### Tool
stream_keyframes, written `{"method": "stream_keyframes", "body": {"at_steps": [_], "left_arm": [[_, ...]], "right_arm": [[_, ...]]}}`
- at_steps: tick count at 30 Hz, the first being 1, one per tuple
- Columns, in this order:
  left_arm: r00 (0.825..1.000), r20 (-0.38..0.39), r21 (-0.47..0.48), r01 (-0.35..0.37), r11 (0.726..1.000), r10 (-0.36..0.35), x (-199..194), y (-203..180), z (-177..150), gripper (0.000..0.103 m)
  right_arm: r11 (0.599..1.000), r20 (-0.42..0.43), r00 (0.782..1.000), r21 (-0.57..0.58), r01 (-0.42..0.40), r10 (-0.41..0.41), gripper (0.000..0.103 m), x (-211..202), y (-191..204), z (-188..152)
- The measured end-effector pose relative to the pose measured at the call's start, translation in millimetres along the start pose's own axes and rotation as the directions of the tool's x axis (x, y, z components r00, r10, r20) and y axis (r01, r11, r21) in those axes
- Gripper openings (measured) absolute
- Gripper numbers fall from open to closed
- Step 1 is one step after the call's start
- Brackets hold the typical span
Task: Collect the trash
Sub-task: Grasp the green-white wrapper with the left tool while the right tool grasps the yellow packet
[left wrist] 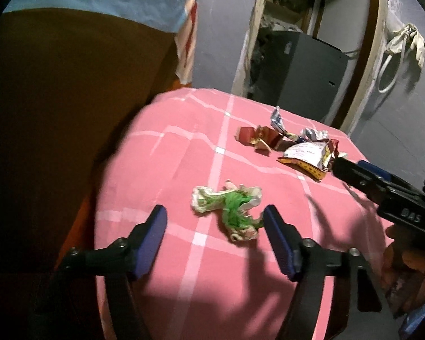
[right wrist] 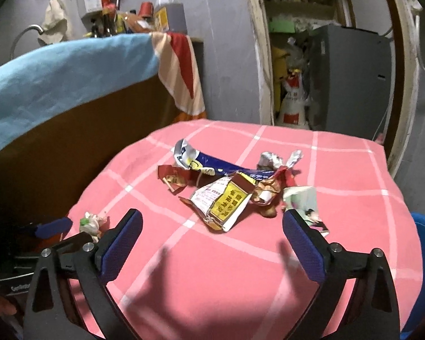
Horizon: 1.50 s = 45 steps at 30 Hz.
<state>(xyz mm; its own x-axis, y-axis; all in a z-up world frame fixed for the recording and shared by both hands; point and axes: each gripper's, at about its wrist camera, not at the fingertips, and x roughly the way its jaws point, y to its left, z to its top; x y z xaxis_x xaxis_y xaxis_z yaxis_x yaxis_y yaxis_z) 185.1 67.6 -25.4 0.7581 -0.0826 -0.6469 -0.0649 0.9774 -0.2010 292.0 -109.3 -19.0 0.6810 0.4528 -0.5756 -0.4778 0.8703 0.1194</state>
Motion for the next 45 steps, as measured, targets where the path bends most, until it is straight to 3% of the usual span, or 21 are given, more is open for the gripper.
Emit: {"method": "stream_keyframes", "body": {"at_steps": [2,10,14,21,33,40,45], "left_arm": [[0.999,-0.024,-0.001,0.024,1.000,-0.024,4.2,-1.3,2.4,0.047],[0.998,-0.031,-0.020,0.049,0.999,-0.050,9.7,-1.4,11.9,0.029],[0.998,-0.034,-0.021,0.058,0.998,-0.059,12.4,-1.8,16.2,0.022],[0.998,-0.023,-0.018,0.066,0.998,-0.067,15.0,-4.1,21.5,0.018],[0.995,0.049,-0.009,0.086,0.996,-0.086,1.3,-18.9,21.2,0.017],[0.982,0.137,0.009,0.129,0.992,-0.129,-14.7,-40.1,25.0,0.017],[0.959,0.223,0.044,0.170,0.984,-0.176,-29.0,-64.0,32.5,0.017]], "right_arm": [[1.000,-0.026,1.000,0.004,0.005,-0.005,0.097,8.7,-0.8,2.4],[0.996,-0.102,0.994,0.089,-0.025,0.034,0.080,41.0,-11.8,10.5],[0.992,-0.108,0.993,0.123,-0.042,0.055,0.066,44.8,-15.7,11.6],[0.983,-0.111,0.990,0.173,-0.065,0.086,0.031,46.7,-23.5,9.5],[0.986,-0.039,0.993,0.129,-0.101,0.107,0.028,15.2,-20.5,2.4],[0.992,0.115,0.989,0.074,-0.098,0.089,0.028,-33.1,-21.1,-4.4],[0.999,0.263,0.964,0.024,-0.046,0.038,0.028,-75.1,-25.2,-5.0]]}}
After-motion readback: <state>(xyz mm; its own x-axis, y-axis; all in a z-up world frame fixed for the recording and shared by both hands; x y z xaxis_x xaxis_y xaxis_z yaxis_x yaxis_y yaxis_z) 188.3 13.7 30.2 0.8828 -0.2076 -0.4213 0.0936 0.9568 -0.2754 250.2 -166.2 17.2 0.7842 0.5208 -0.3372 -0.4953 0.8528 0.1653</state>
